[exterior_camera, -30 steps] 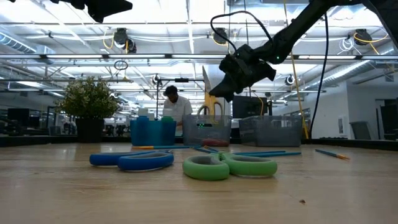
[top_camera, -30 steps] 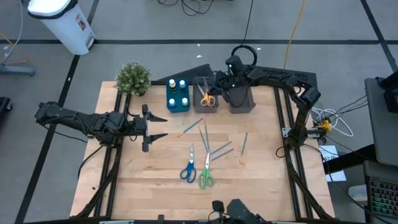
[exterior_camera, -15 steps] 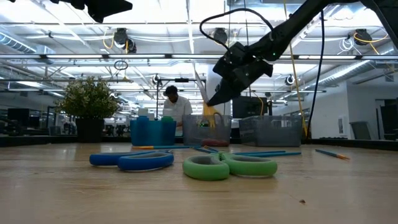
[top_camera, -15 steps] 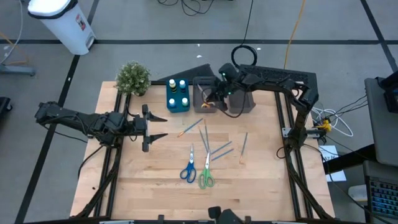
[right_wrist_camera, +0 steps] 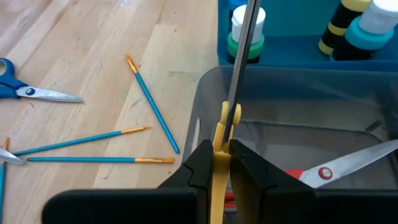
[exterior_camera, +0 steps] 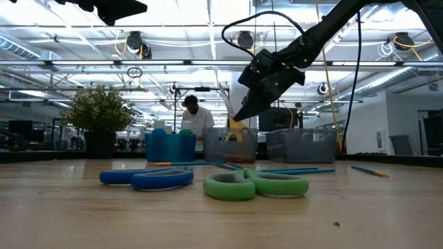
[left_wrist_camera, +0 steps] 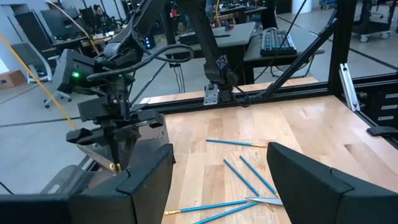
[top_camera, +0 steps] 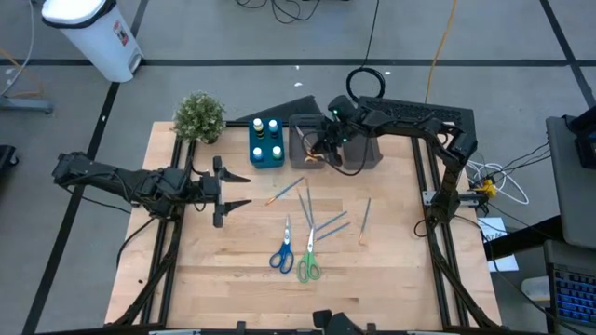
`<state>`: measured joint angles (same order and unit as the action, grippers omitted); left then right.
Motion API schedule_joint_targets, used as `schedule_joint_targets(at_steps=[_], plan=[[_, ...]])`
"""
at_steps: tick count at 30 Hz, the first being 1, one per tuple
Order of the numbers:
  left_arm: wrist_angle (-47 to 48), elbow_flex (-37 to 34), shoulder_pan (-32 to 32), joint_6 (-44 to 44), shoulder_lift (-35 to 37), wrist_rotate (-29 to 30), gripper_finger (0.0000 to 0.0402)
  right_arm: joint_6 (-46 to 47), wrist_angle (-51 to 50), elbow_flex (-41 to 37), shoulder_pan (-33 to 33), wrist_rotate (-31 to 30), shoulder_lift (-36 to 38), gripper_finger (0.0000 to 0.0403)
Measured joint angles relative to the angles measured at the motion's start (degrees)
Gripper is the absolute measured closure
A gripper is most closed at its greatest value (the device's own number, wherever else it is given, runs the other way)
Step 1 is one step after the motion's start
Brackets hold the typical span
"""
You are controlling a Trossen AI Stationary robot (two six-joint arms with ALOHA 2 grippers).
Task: Pick & Place Paint Supplies
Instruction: Put the yellow scissors into the left black bin
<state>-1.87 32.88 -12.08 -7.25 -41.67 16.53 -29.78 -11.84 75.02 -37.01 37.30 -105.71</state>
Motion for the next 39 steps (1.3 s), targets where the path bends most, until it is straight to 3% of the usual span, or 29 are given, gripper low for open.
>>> schedule_joint_targets(at_steps=[17,23,39], plan=[[-0.02,0.00,0.00,0.02,-0.01,0.02,0.0133,0.13,-0.45,0.00,1.15,-0.21,0.00,0.0373],[-0.01,0.00,0.00,0.04,0.00,0.02,0.0133,0.06,-0.44,0.00,1.52,-5.60,0.00,0.0373],[0.46,0.00,0.00,0.22,0.00,0.02,0.0133,-1.43,0.45,-0.02,1.50,-6.05,0.01,0.0353]])
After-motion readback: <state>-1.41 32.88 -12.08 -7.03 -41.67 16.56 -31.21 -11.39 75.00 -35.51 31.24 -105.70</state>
